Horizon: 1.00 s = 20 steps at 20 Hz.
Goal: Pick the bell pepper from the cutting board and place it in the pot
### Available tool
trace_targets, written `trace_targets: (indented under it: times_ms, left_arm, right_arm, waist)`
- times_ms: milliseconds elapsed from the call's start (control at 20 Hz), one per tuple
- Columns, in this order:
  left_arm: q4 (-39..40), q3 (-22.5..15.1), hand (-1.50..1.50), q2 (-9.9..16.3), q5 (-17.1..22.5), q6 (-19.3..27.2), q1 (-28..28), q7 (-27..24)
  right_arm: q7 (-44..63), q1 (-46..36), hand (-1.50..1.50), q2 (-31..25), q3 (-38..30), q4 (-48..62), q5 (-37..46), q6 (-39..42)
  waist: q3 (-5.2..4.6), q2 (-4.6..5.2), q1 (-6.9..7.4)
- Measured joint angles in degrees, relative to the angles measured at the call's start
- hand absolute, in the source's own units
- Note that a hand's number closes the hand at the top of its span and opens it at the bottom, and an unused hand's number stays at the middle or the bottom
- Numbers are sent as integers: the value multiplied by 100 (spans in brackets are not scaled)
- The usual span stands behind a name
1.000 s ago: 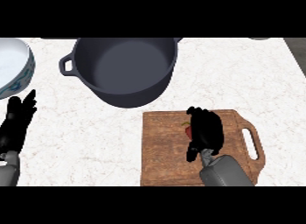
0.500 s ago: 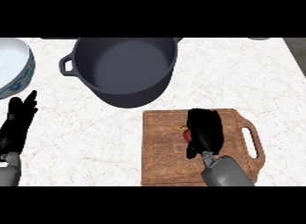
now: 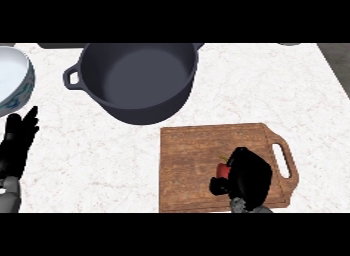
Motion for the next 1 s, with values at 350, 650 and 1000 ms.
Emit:
trace_targets:
  times_ms: [350, 650, 1000]
  left_arm:
    - [-8, 64, 0, 62, 27, -35, 56, 53]
    - [62, 36, 0, 29, 3, -31, 24, 7]
    - [132, -97, 0, -42, -56, -60, -118, 3]
  right_arm:
    - [385, 295, 150, -20, 286, -755, 1061, 52]
    - [438, -396, 150, -26, 716, -1573, 2342, 223]
    - [451, -1674, 150, -31, 1014, -1939, 3287, 670]
  waist:
    - [-7, -25, -53]
    - [-17, -33, 17]
    - [-20, 11, 214]
